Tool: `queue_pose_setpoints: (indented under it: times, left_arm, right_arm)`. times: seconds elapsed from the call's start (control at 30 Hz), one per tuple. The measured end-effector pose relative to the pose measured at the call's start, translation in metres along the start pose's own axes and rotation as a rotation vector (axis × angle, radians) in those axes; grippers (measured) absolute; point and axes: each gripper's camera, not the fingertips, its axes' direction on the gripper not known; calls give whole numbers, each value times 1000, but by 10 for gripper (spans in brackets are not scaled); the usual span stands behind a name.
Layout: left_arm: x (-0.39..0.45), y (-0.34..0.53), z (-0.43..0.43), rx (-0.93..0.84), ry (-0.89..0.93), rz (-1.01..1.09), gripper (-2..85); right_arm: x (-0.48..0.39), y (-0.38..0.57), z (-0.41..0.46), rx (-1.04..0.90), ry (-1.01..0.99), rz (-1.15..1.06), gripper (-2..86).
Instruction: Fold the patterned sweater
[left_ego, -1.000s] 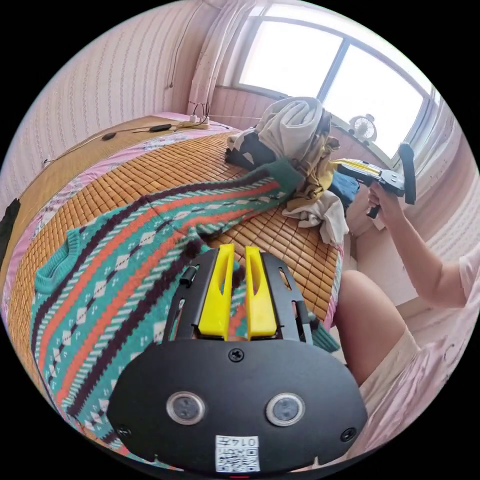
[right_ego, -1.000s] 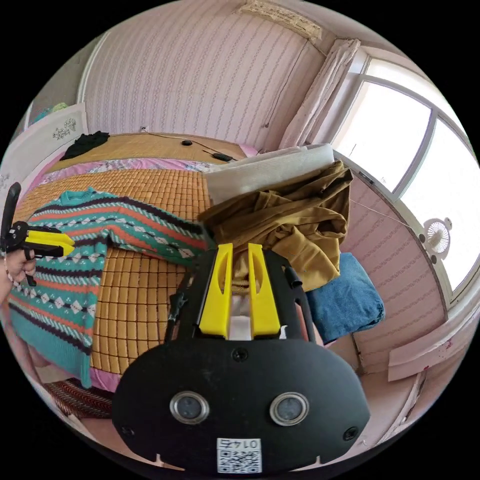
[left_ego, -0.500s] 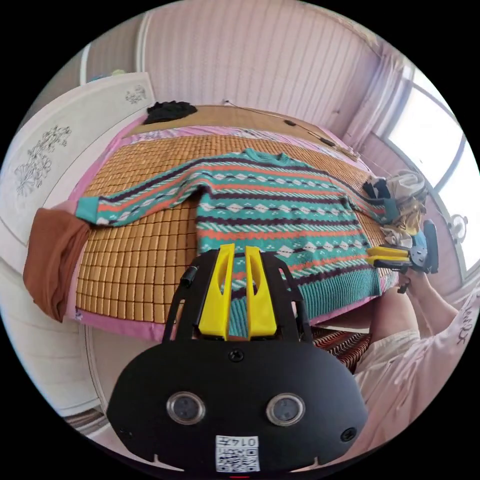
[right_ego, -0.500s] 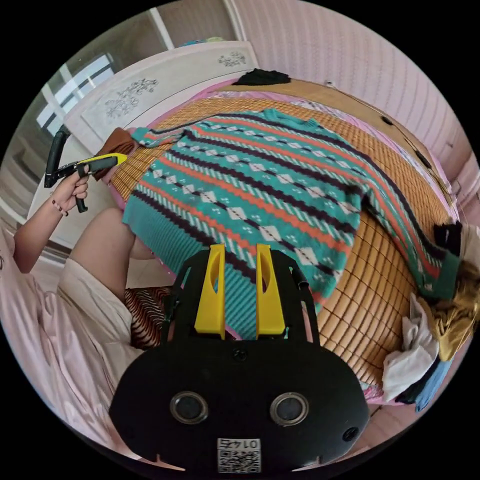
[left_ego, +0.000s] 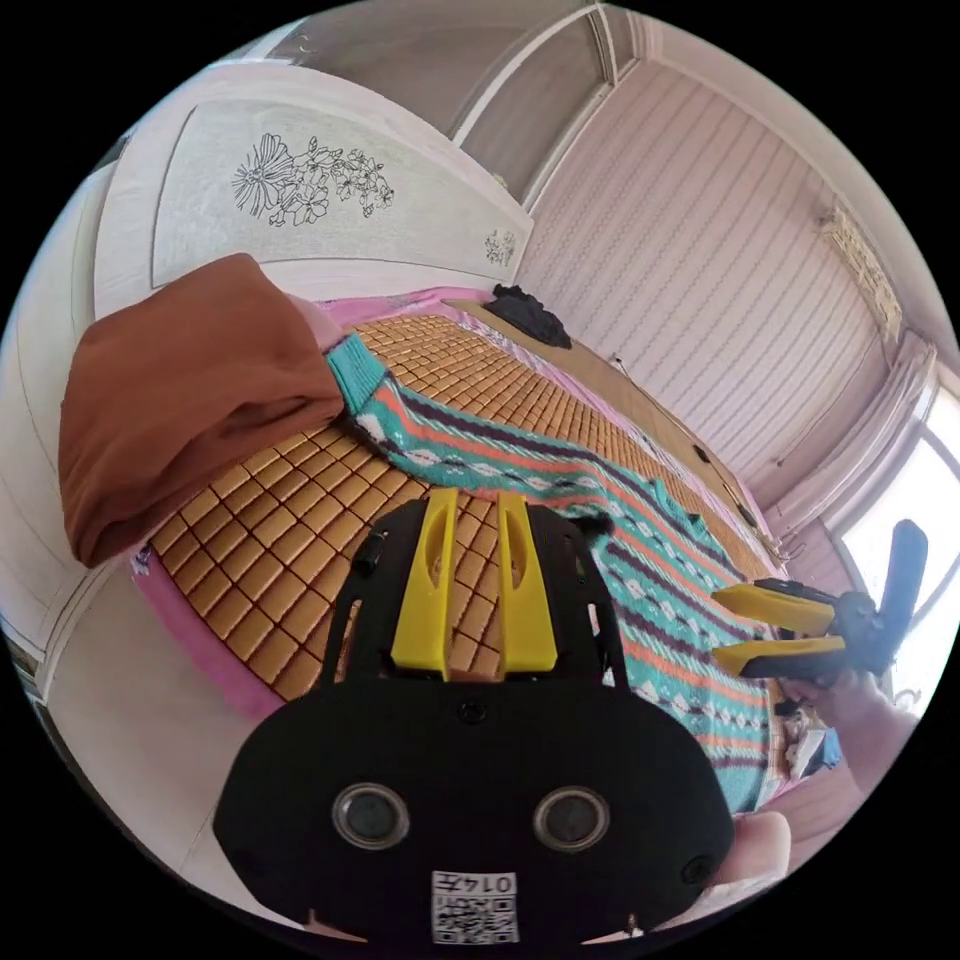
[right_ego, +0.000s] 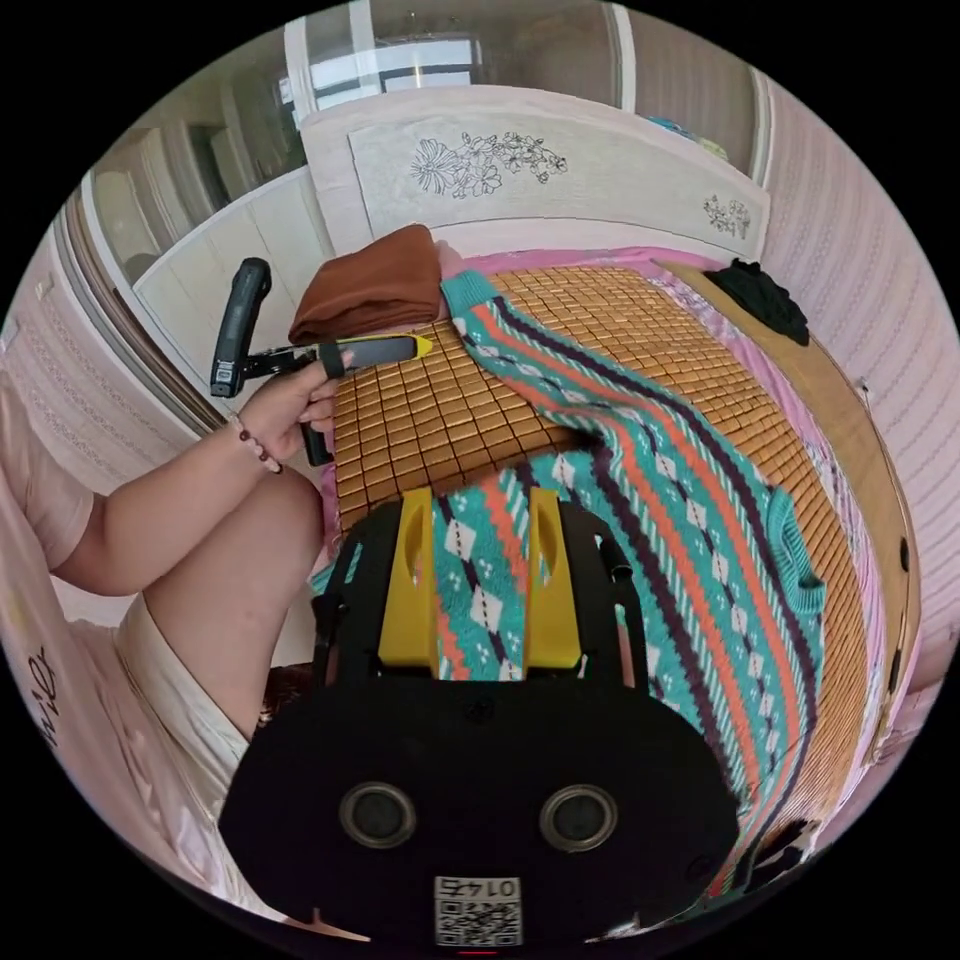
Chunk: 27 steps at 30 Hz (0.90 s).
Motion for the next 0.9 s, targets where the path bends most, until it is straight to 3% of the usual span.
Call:
queue_pose_setpoints:
  times: [0.1, 0.2, 0.57, 0.9]
  left_arm:
    - [-30, -13, 20, -9, -114, 7, 95]
    - [-57, -16, 29, 59, -67, -41, 126]
    - [-129, -23, 49, 25, 14, -120, 136]
    - [-167, -33, 65, -58, 71, -198, 119]
  right_arm:
    - [4, -46, 26, -39, 32, -68, 135]
    - [10, -94, 51, -36, 33, -105, 135]
    - [-2, -275, 164, -31, -68, -202, 137]
    - [-22, -335, 246, -149, -10, -213, 162]
